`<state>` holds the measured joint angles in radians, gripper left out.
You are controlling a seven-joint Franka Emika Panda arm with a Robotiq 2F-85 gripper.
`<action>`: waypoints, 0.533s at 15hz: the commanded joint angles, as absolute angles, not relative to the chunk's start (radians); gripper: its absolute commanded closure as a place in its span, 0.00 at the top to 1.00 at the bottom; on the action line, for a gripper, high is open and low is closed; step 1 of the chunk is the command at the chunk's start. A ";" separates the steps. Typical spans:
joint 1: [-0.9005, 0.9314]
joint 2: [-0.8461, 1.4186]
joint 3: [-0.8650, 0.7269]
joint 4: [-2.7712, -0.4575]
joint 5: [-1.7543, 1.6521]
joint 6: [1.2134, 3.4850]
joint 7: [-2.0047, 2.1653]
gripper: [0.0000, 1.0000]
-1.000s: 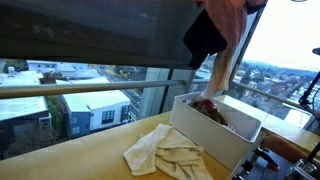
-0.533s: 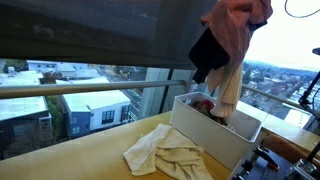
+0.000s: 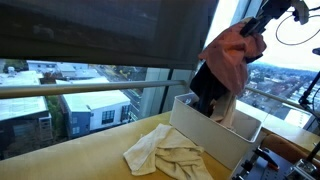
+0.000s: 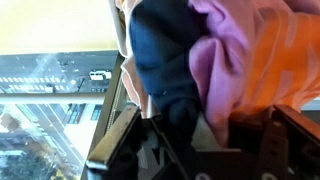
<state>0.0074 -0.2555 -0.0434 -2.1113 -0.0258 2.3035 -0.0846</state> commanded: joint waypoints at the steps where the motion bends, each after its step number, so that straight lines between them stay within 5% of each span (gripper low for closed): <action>1: -0.002 -0.263 -0.049 -2.210 -0.008 2.376 -0.096 0.00; 8: -0.023 -0.151 -0.064 -2.309 -0.011 2.493 -0.108 0.00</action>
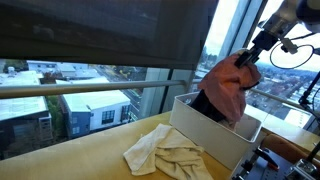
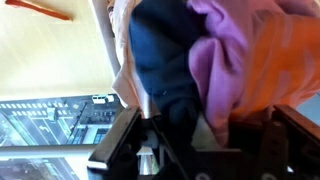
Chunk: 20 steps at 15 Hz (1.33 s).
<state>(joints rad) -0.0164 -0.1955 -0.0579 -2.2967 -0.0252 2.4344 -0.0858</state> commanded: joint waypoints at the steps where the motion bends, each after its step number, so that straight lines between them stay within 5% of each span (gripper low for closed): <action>1: -0.024 -0.125 -0.063 -2.310 -0.009 2.509 -0.108 0.00; 2: -0.024 -0.100 -0.061 -2.314 -0.008 2.523 -0.106 0.25; 13: 0.005 -0.148 0.005 -2.299 -0.100 2.527 -0.036 0.98; 20: 0.140 -0.057 0.164 -2.346 -0.082 2.624 0.068 1.00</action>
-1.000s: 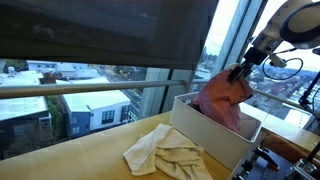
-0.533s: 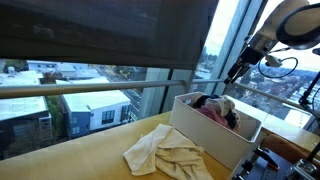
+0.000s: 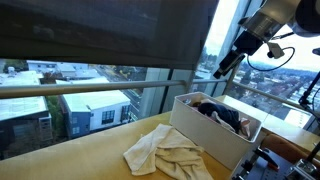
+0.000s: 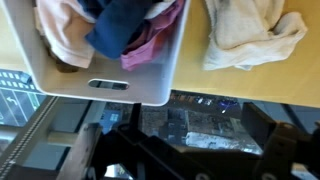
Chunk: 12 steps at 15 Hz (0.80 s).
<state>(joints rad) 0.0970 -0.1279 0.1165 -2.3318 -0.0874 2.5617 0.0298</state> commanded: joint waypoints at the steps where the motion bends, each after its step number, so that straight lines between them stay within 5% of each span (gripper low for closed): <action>1: 0.158 -0.018 0.181 -2.346 -0.086 2.645 0.079 1.00; 12: 0.229 0.486 0.159 -2.104 -0.162 2.748 0.051 1.00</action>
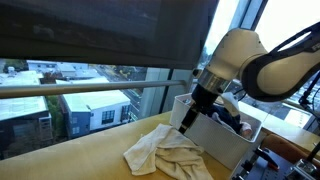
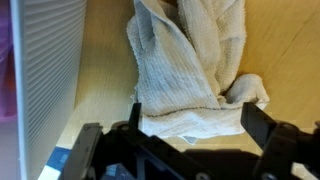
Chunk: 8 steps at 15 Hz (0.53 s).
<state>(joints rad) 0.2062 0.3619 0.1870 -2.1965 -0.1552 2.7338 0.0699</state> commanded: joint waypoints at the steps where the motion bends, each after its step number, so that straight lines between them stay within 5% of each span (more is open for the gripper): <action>1: 0.232 0.521 0.156 -2.089 -0.159 2.750 0.047 1.00; 8: 0.255 0.656 0.159 -2.109 -0.140 2.763 0.048 1.00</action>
<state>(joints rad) 0.2310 0.6220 0.1712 -2.0985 -0.1542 2.7353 0.0580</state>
